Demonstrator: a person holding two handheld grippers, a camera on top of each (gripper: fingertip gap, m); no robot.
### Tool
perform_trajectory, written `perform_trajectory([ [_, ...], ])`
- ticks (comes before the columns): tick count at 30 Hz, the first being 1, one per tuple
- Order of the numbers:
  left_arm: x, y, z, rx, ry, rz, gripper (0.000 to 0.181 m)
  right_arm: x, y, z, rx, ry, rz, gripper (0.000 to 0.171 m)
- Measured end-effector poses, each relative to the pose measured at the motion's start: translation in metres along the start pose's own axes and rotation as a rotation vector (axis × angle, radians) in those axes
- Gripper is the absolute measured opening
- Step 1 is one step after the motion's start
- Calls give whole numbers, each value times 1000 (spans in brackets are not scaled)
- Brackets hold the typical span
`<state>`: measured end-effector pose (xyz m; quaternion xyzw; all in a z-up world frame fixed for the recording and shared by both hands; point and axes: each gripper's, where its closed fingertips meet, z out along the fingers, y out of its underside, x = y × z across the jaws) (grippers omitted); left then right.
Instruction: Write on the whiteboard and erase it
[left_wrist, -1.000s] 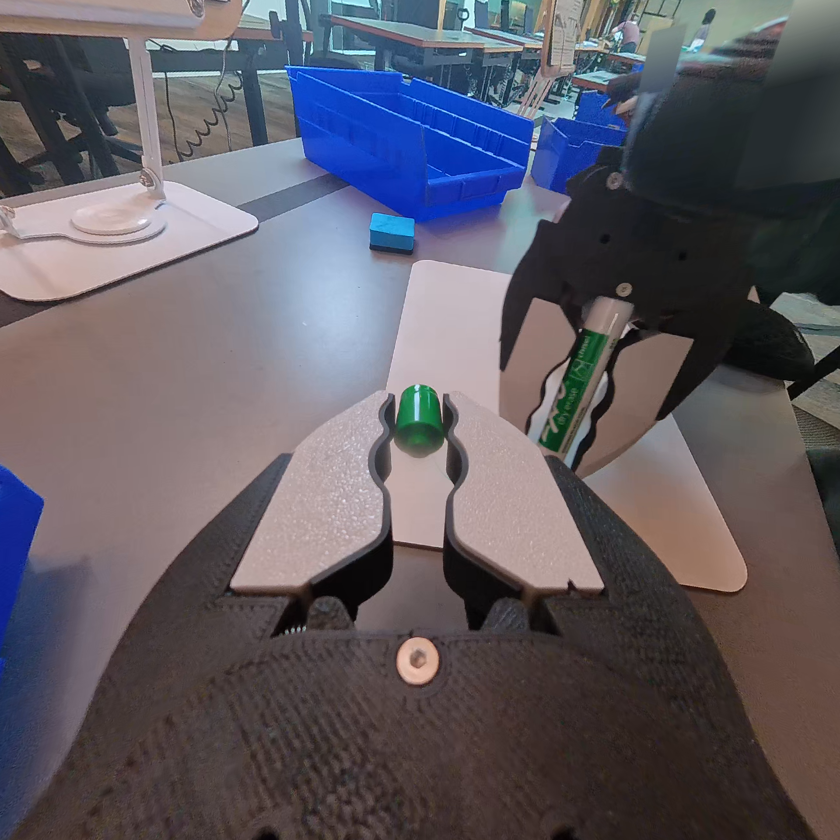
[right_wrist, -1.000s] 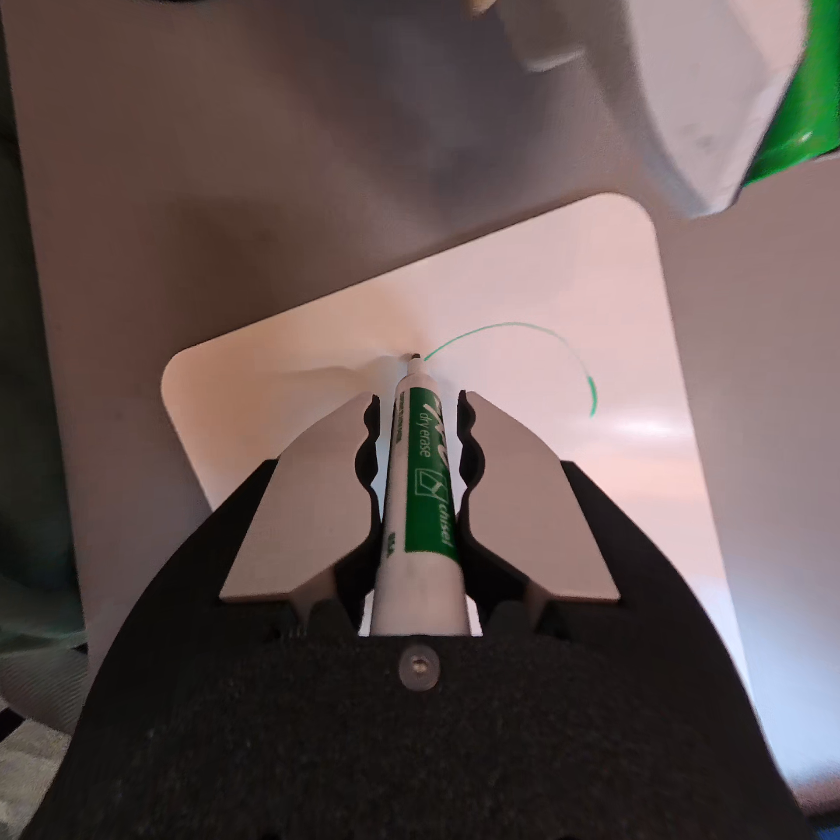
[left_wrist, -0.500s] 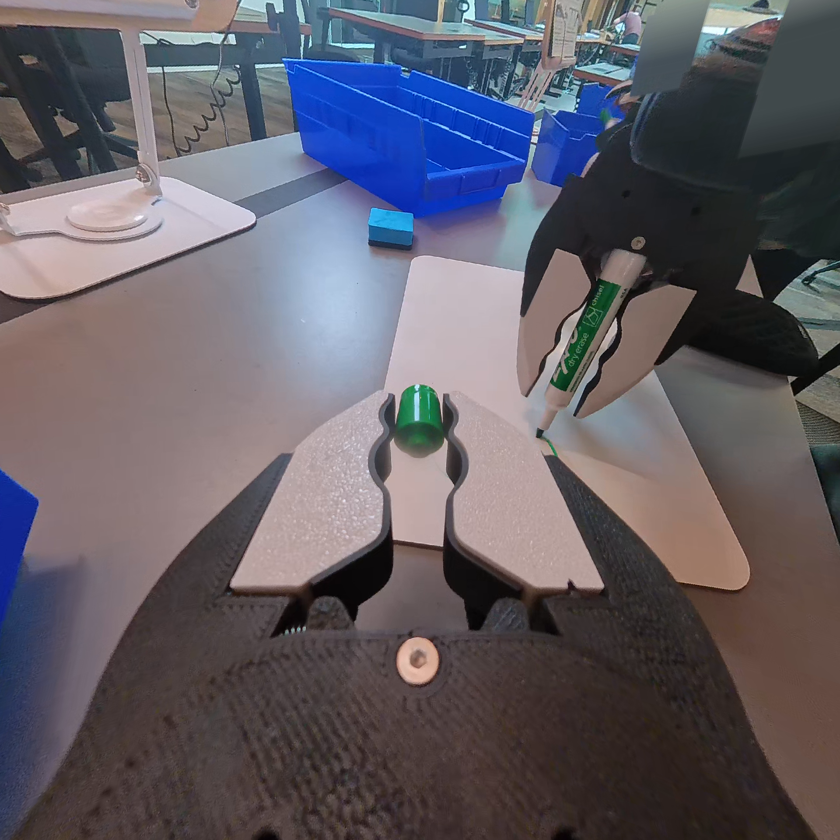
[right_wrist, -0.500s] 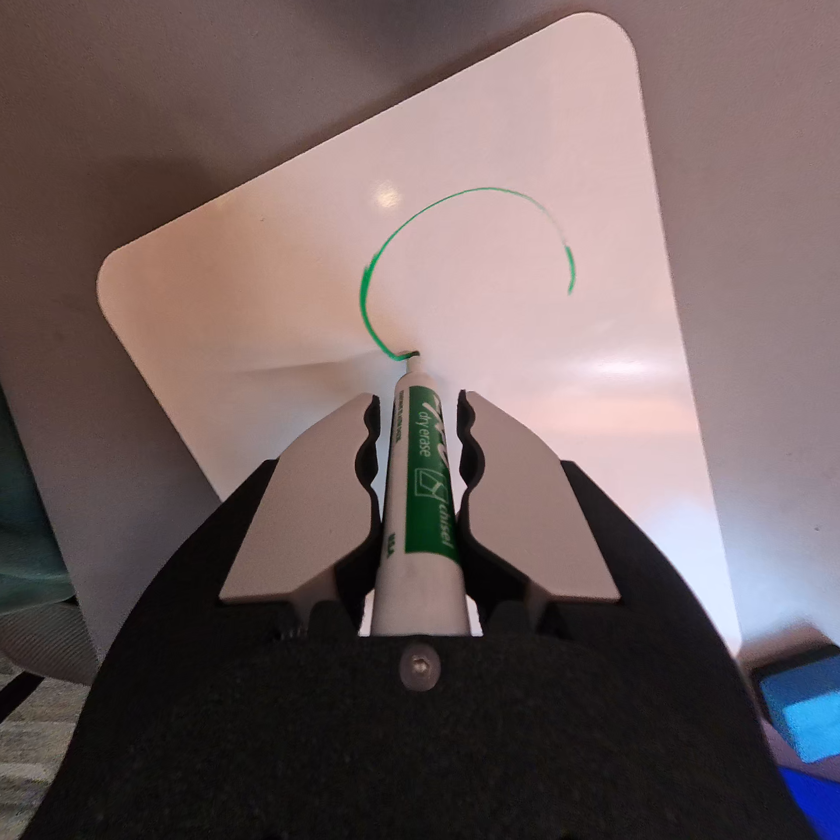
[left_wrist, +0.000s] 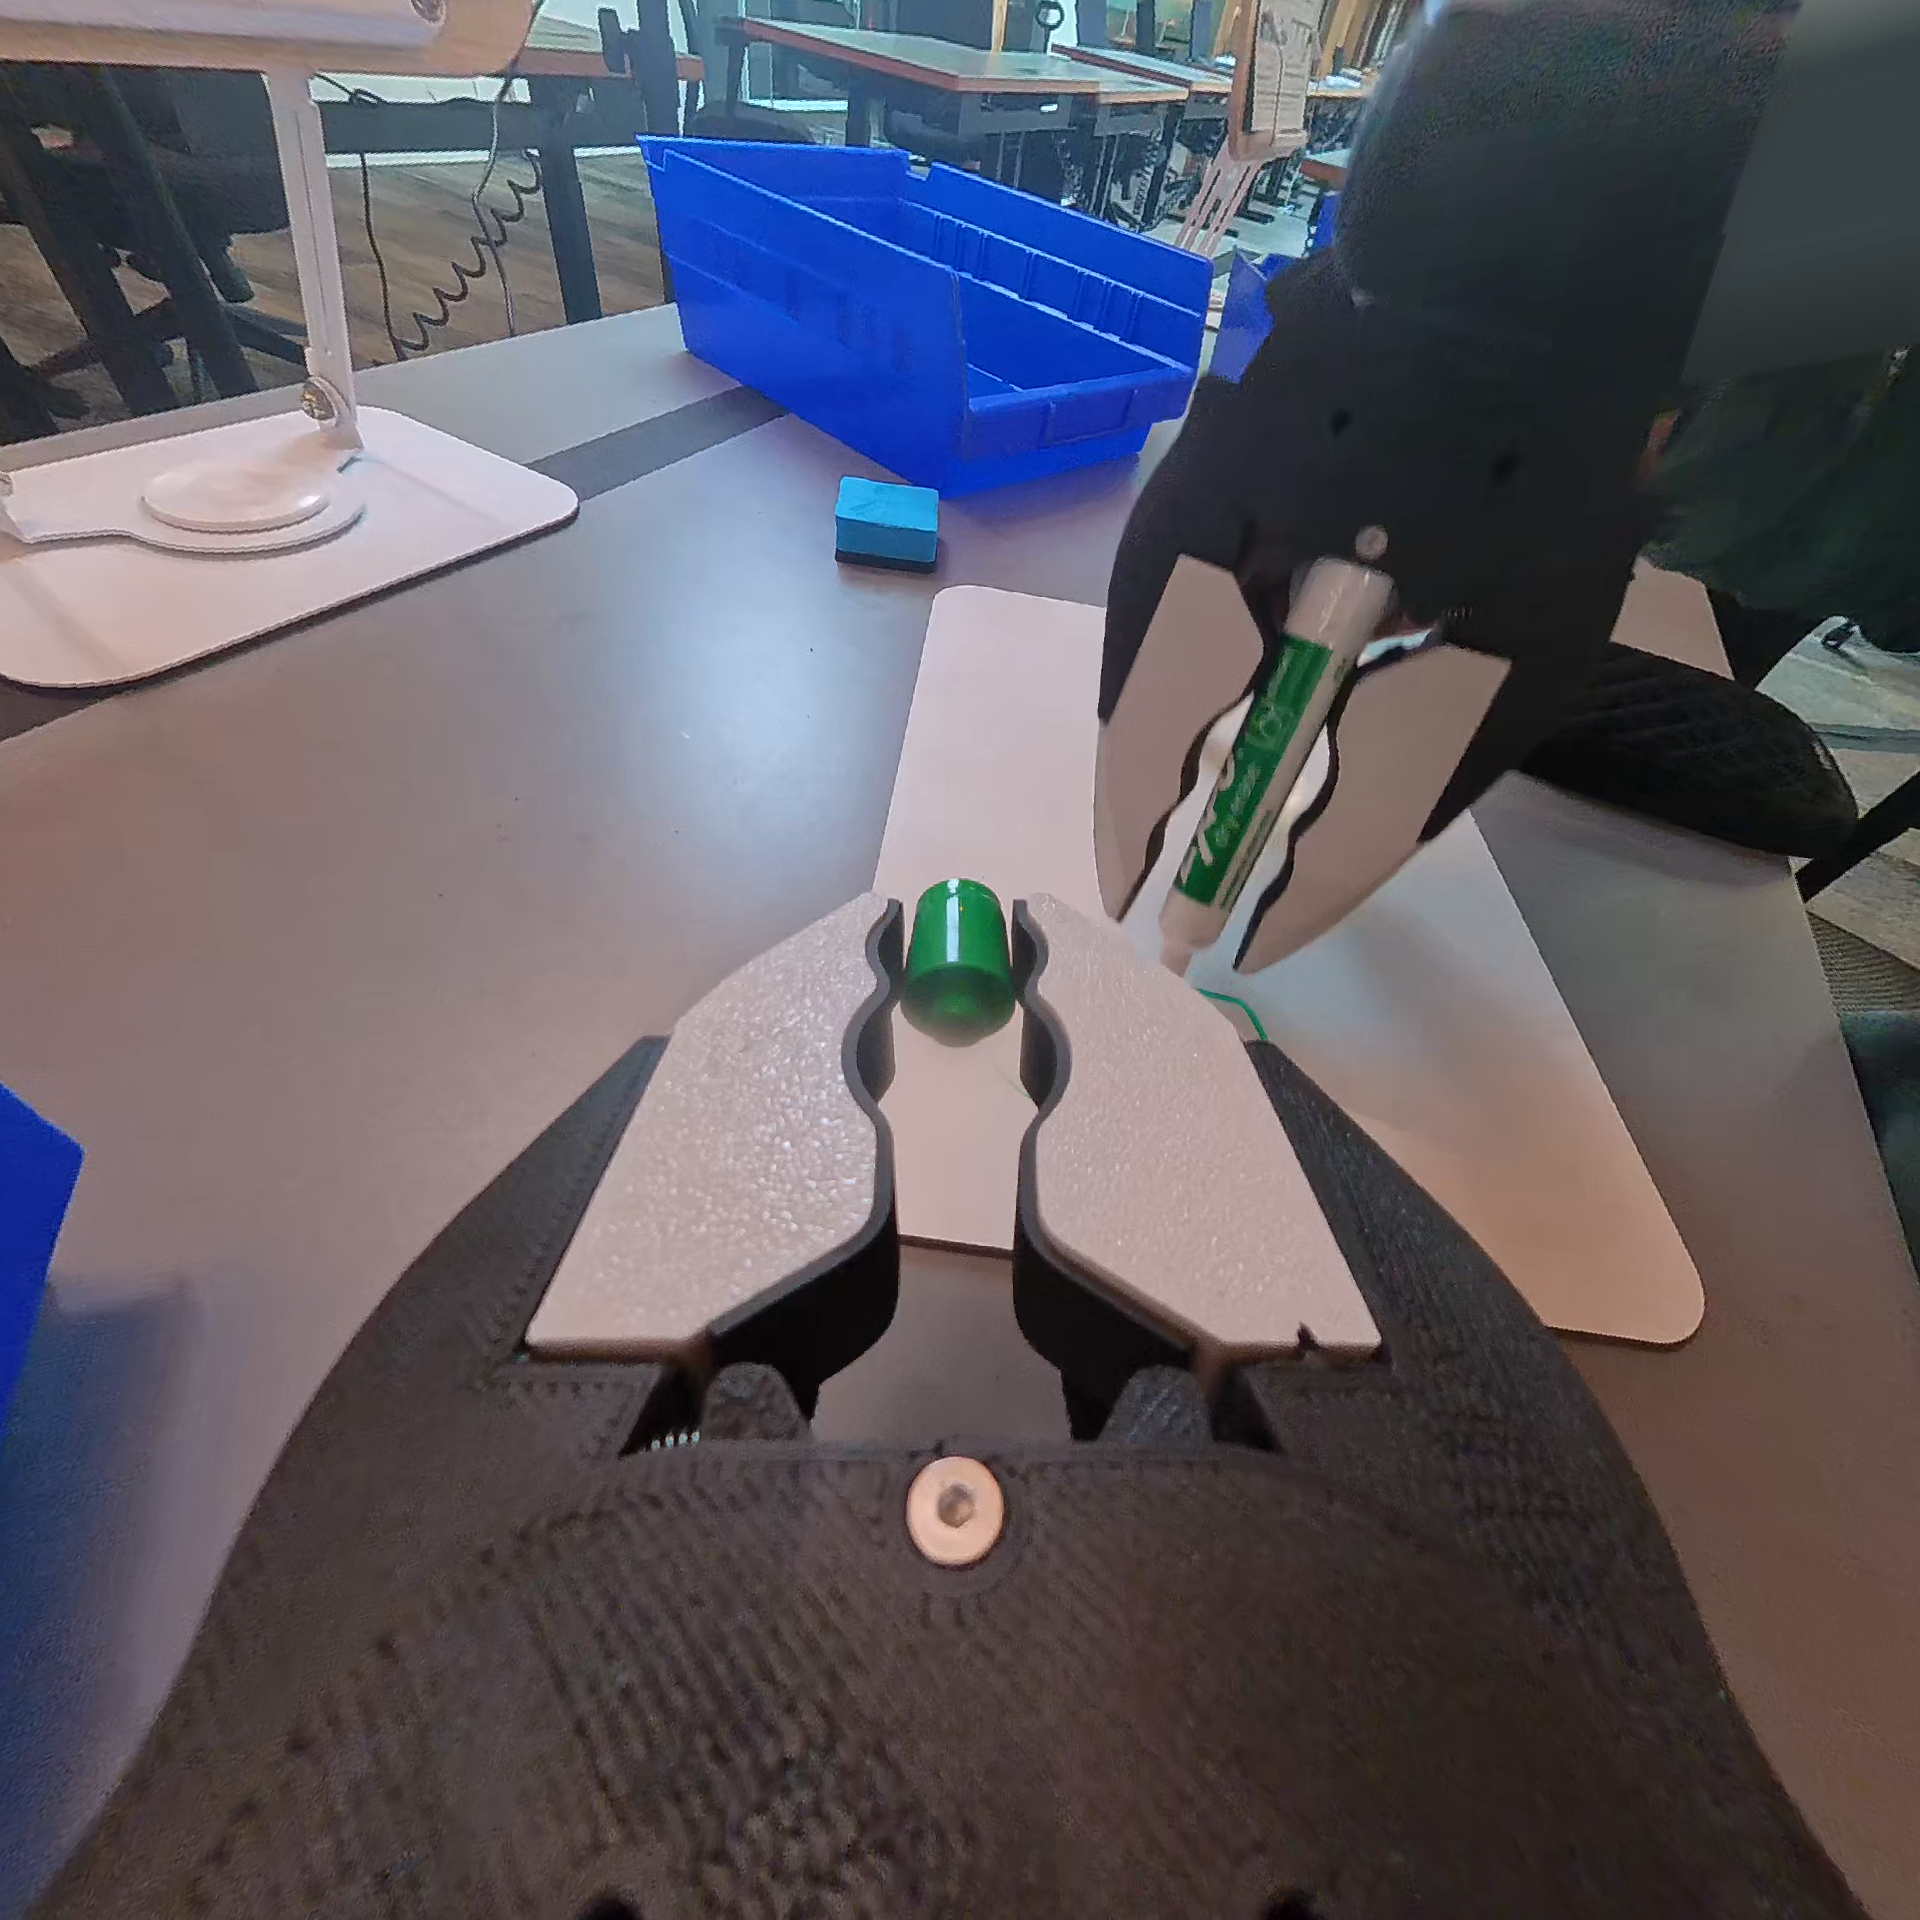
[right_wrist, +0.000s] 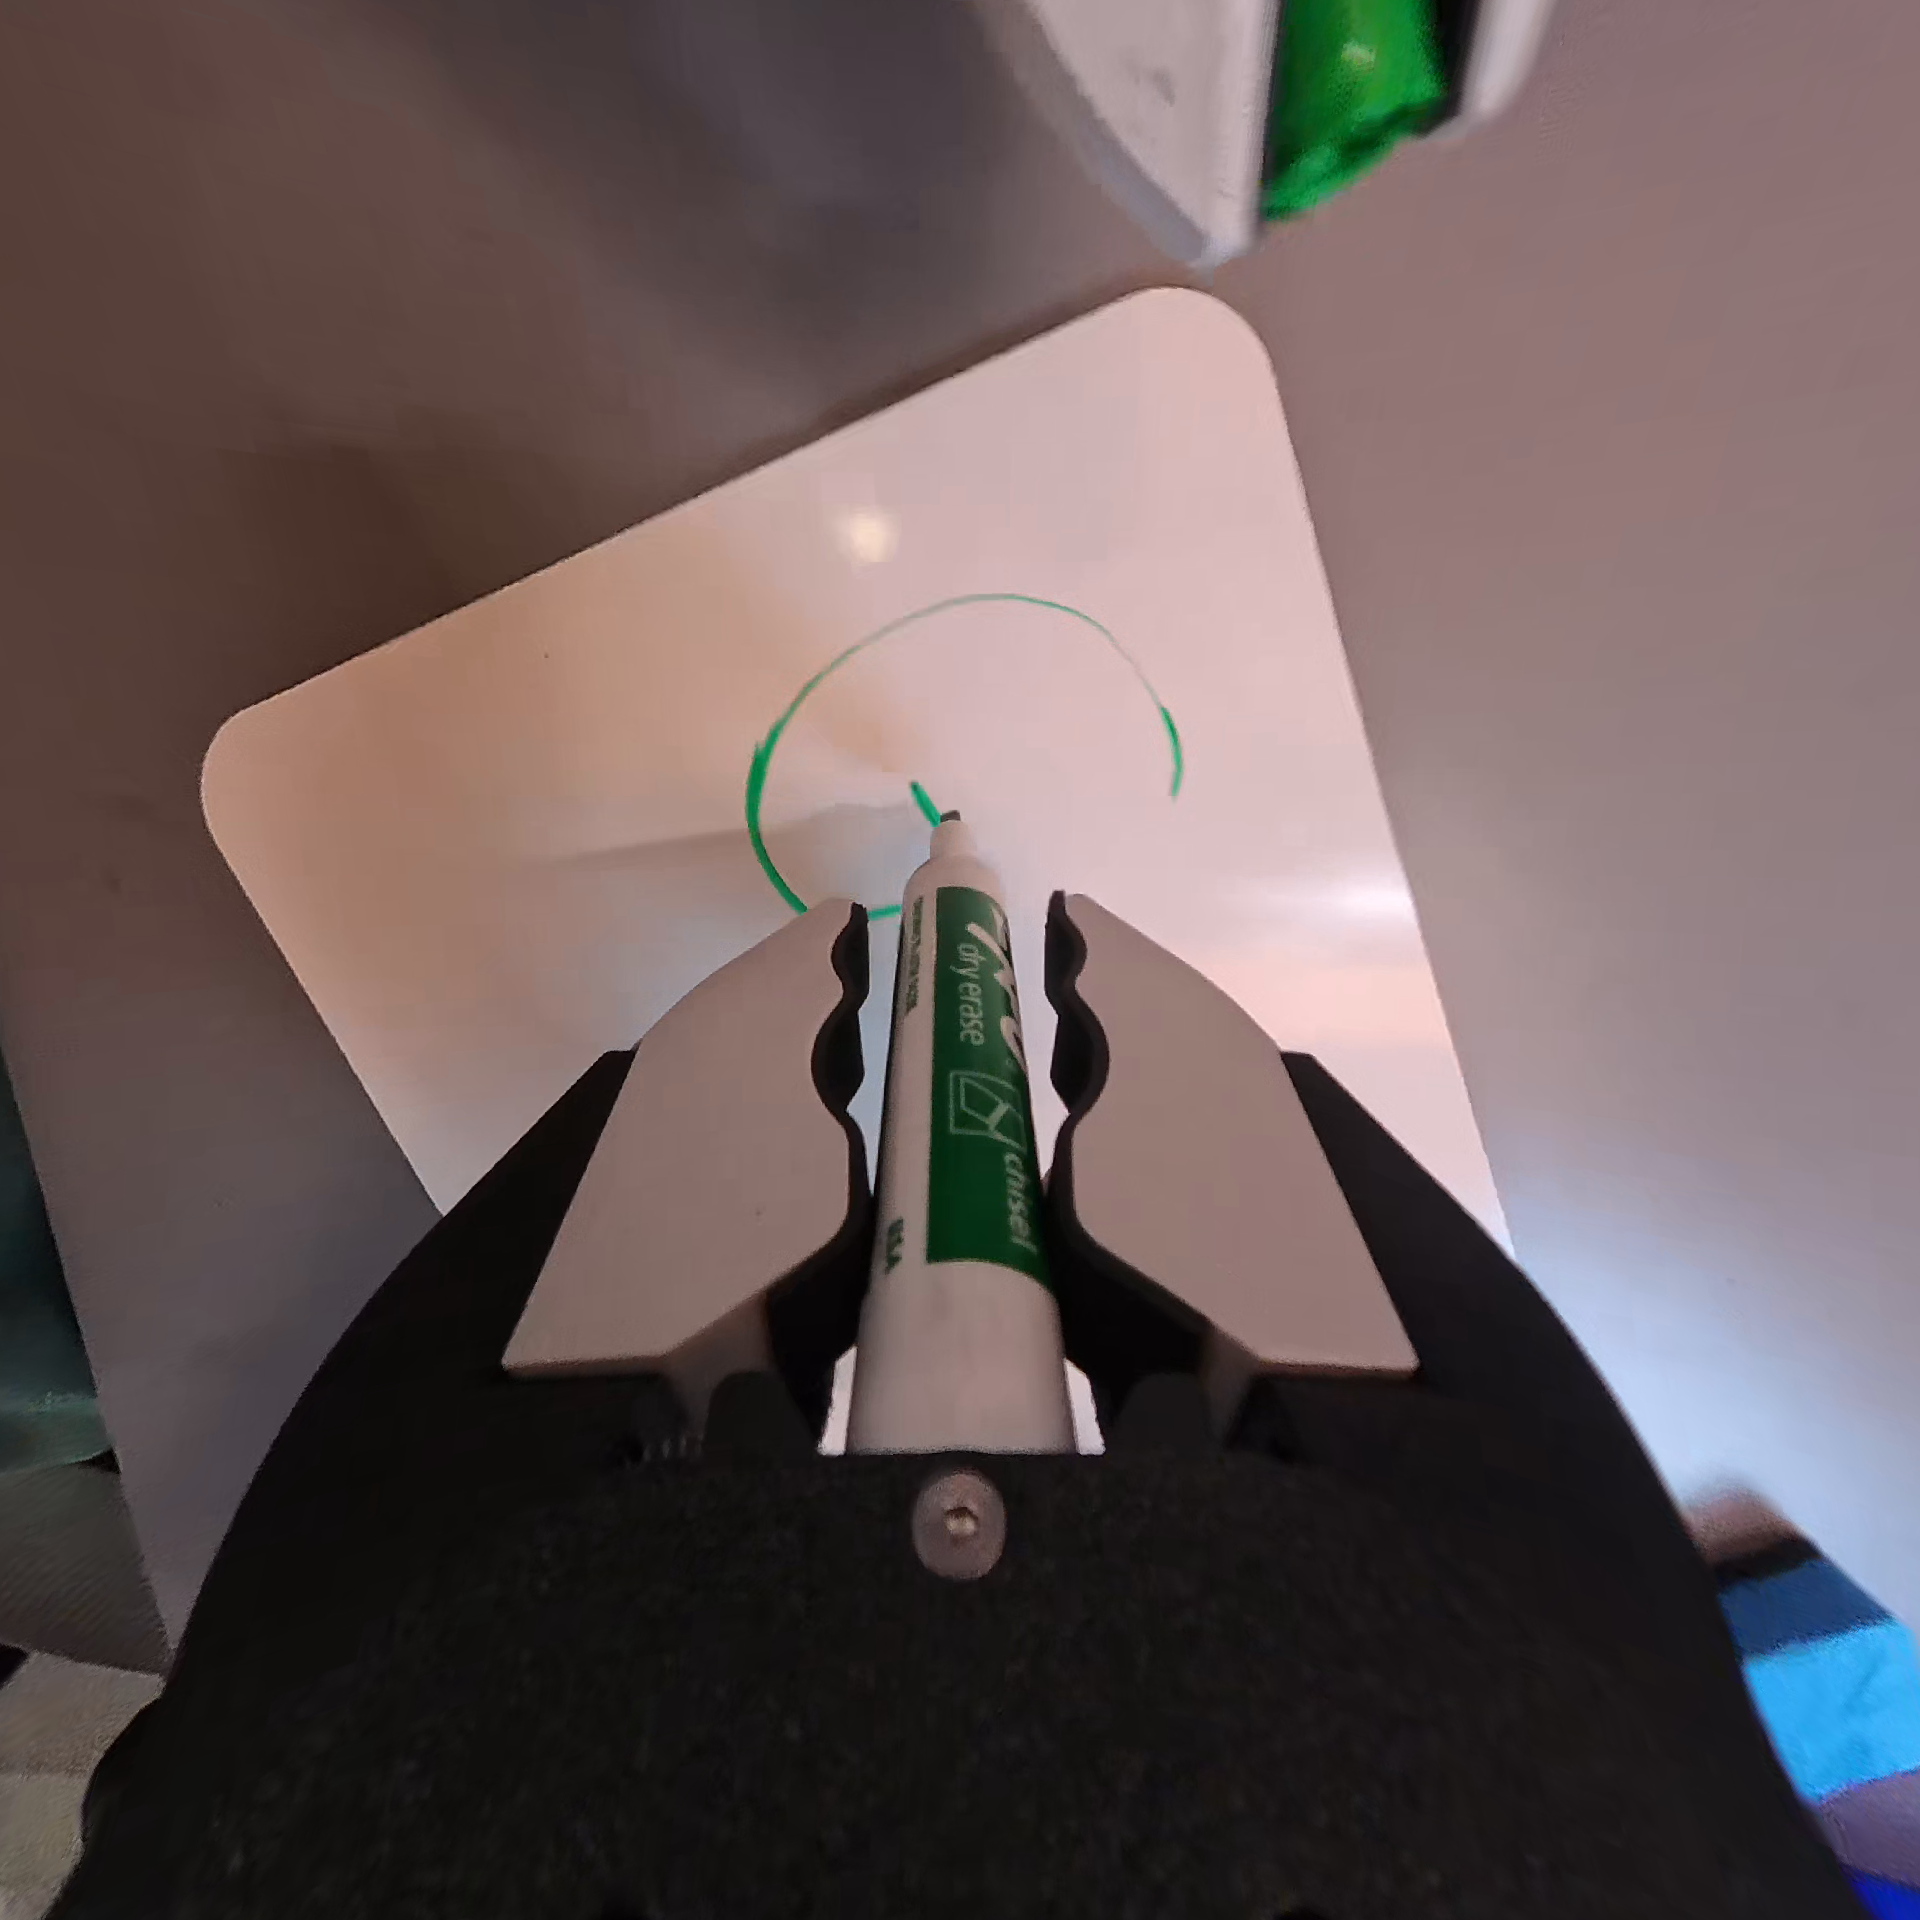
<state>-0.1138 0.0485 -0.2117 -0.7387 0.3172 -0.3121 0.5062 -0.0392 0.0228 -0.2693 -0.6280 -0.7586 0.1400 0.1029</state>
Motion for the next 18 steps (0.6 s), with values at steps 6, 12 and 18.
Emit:
perform_trajectory([
  [6, 0, 0, 1, 0, 4, -5, 20, 16, 24, -20, 19, 58, 88, 33],
  [12, -1, 3, 2, -7, -2, -2, 20, 19, 27, -13, 26, 59, 98, 33],
  [18, -2, 3, 1, -4, -2, -8, 20, 25, 25, -11, 36, 63, 101, 33],
])
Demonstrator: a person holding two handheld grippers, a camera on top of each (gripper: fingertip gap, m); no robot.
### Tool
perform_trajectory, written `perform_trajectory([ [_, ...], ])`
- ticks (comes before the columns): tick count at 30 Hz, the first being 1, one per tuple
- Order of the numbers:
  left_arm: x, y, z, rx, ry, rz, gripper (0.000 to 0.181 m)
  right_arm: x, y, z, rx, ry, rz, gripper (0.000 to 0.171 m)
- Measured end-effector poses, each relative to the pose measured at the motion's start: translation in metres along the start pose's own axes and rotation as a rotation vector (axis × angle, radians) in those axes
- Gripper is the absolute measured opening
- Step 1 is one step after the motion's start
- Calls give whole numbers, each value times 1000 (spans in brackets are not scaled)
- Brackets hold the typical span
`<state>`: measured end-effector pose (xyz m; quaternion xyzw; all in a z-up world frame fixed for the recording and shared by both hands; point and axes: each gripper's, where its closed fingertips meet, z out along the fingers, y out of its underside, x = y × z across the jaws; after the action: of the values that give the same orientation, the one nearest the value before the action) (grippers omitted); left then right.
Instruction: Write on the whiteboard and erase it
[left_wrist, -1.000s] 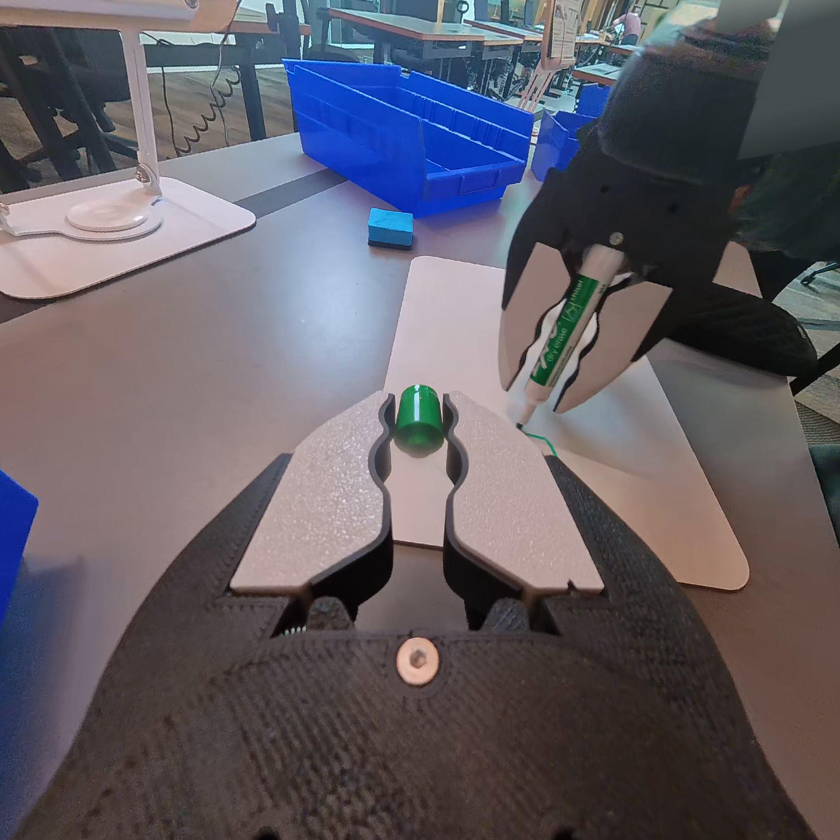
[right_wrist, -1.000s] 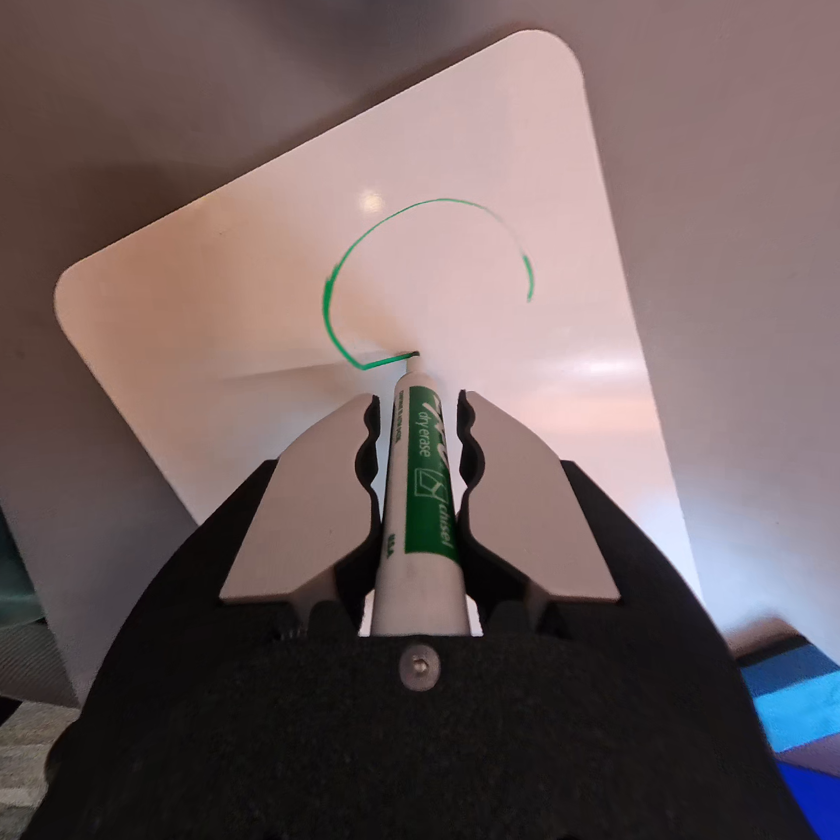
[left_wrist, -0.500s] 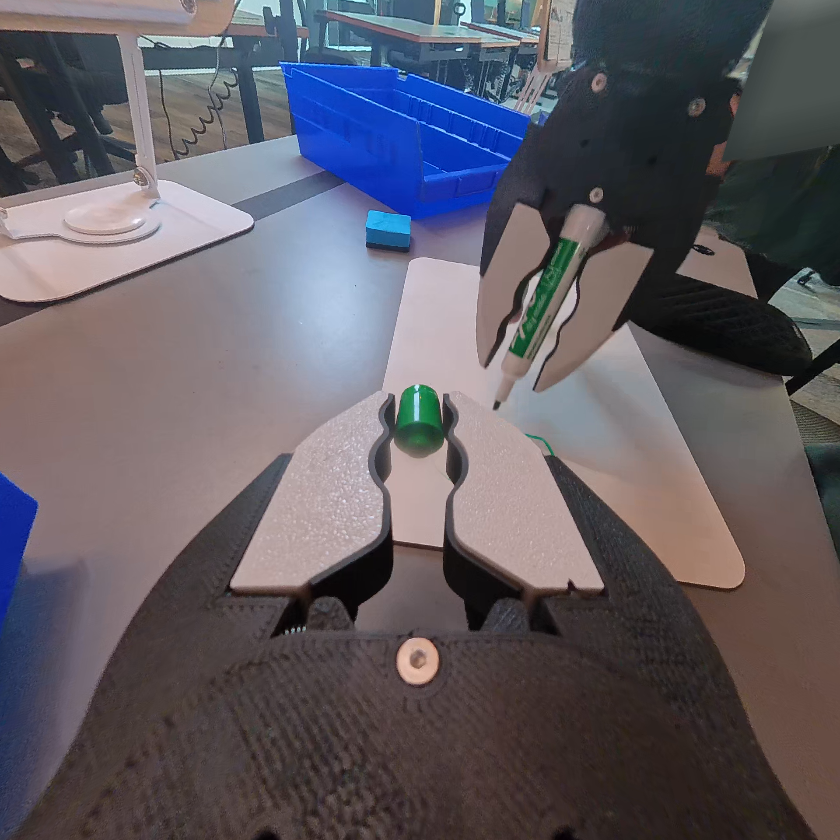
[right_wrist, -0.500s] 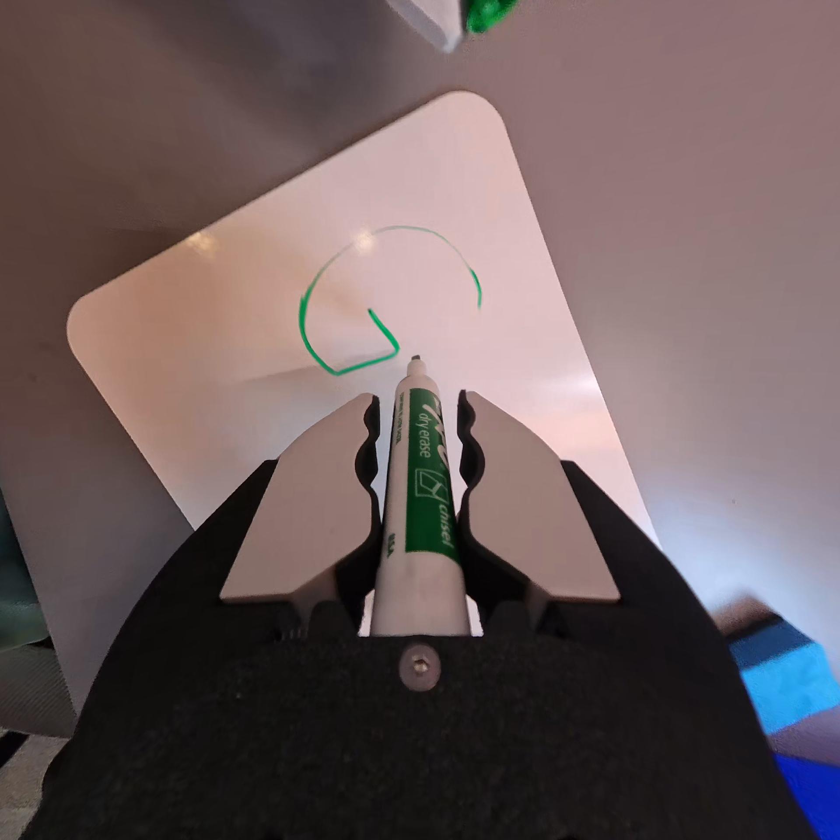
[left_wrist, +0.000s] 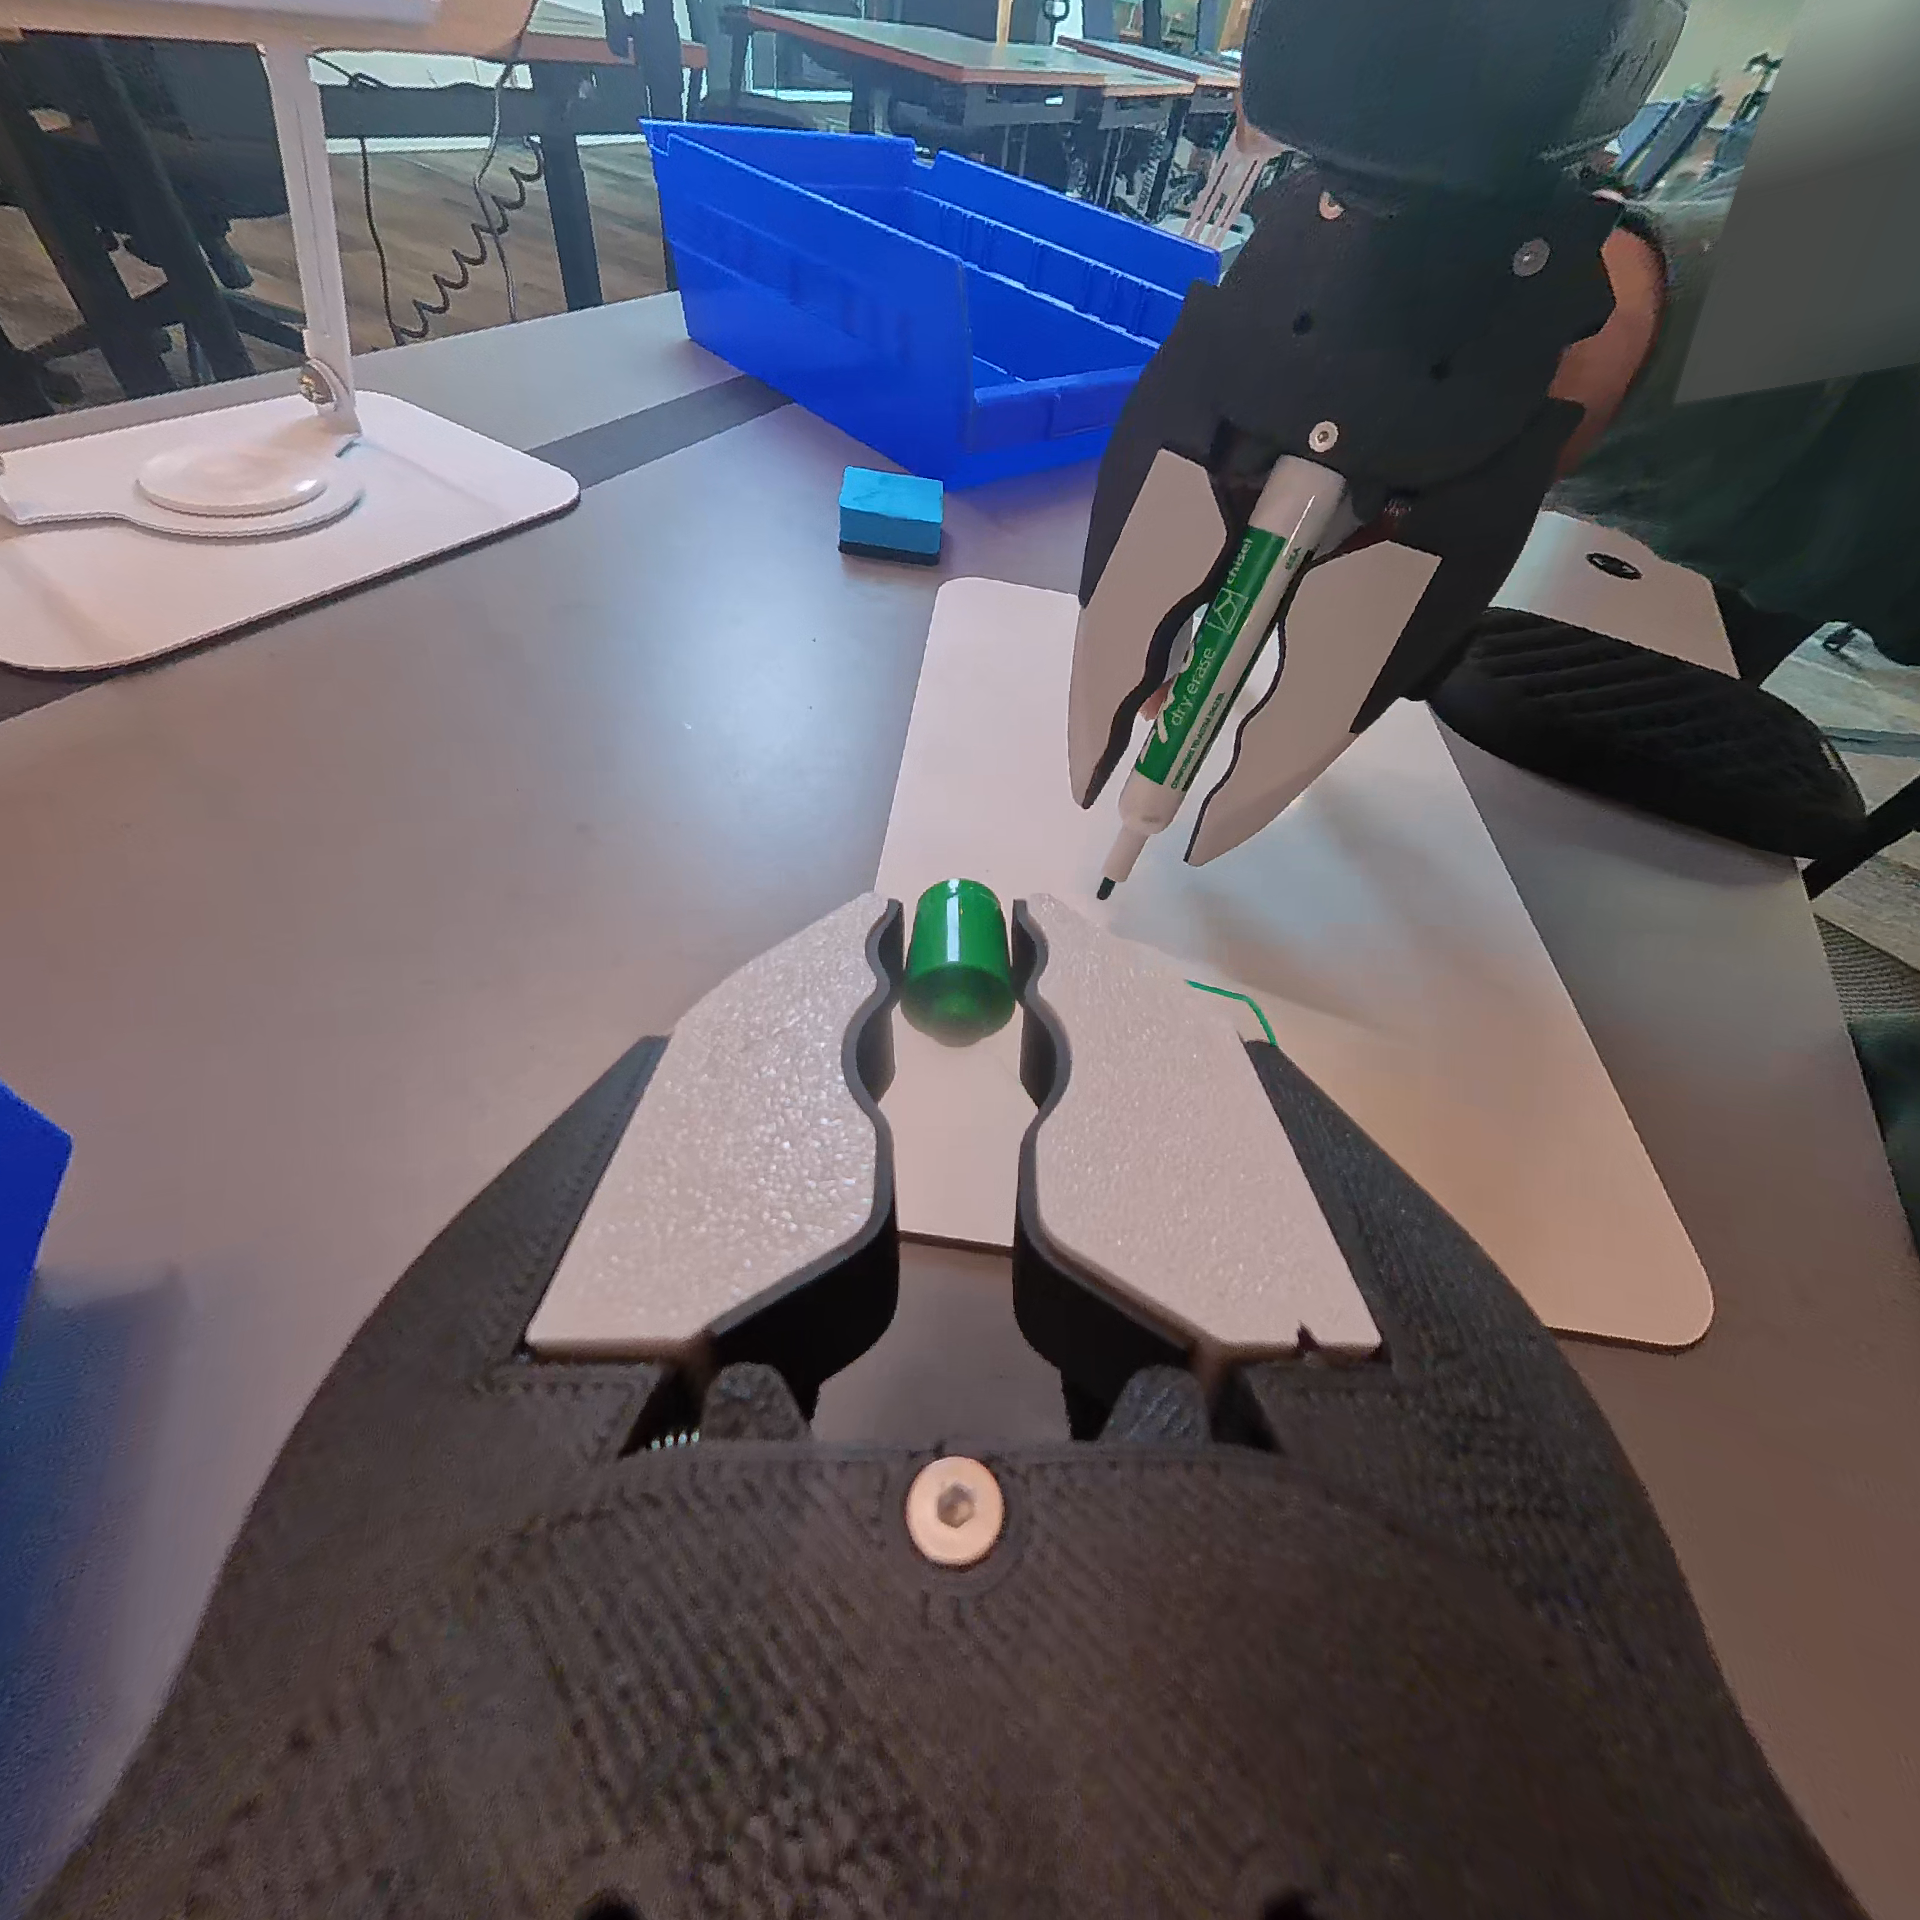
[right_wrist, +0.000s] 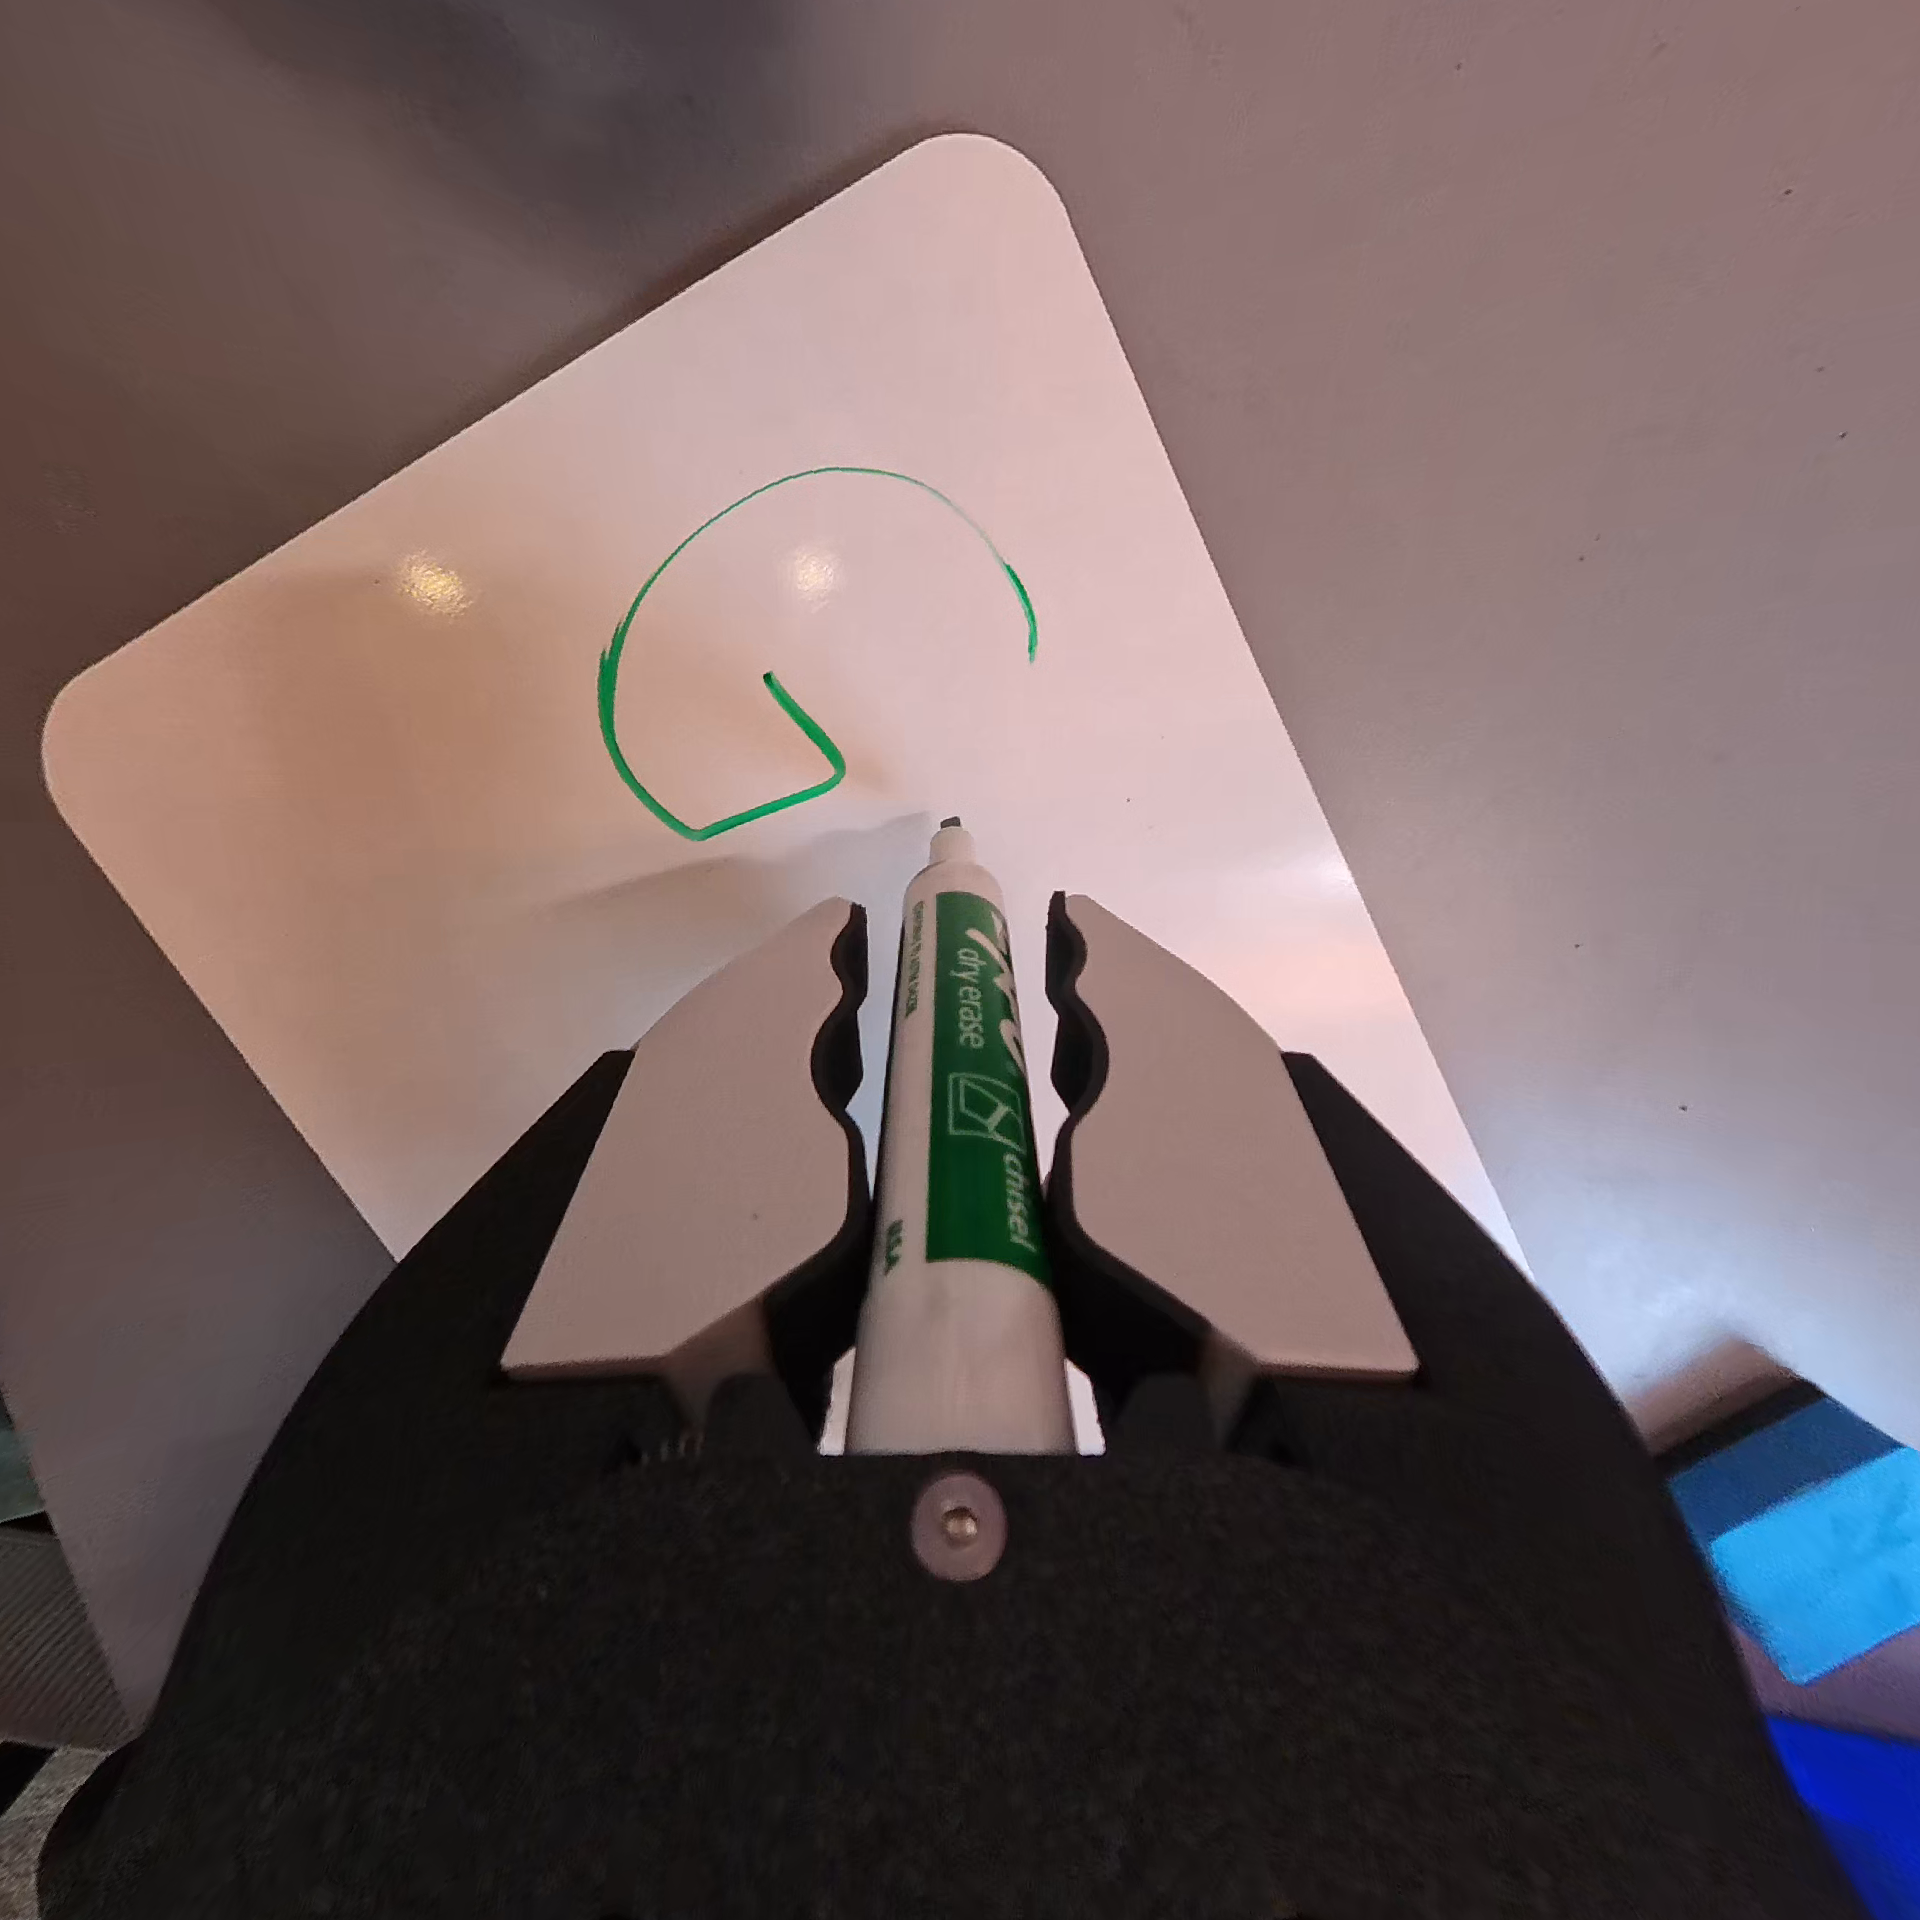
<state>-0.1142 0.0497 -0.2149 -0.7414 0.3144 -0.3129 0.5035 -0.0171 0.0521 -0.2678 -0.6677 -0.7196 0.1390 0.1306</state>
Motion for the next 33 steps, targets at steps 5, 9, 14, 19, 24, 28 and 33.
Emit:
perform_trajectory([
  [5, 0, 1, 1, -4, 3, -3, 20, 3, -3, 0, 7, 3, -2, 34],
  [9, -1, 2, 1, -6, 3, -6, 20, 4, -5, 1, 11, 4, -6, 34],
  [14, -1, 2, 1, -7, 4, -9, 20, 6, -8, 1, 17, 8, -9, 34],
  [19, -1, 2, 1, -8, 5, -9, 20, 7, -7, 2, 19, 7, -5, 34],
  [24, 0, 3, 1, -10, 7, -9, 20, 8, -7, 2, 18, 8, 0, 34],
  [28, 1, 2, 1, -9, 9, -6, 20, 11, -7, 1, 15, 12, 6, 34],
  [33, 1, 2, 1, -9, 12, -8, 20, 16, -11, 4, 13, 7, 8, 34],
])
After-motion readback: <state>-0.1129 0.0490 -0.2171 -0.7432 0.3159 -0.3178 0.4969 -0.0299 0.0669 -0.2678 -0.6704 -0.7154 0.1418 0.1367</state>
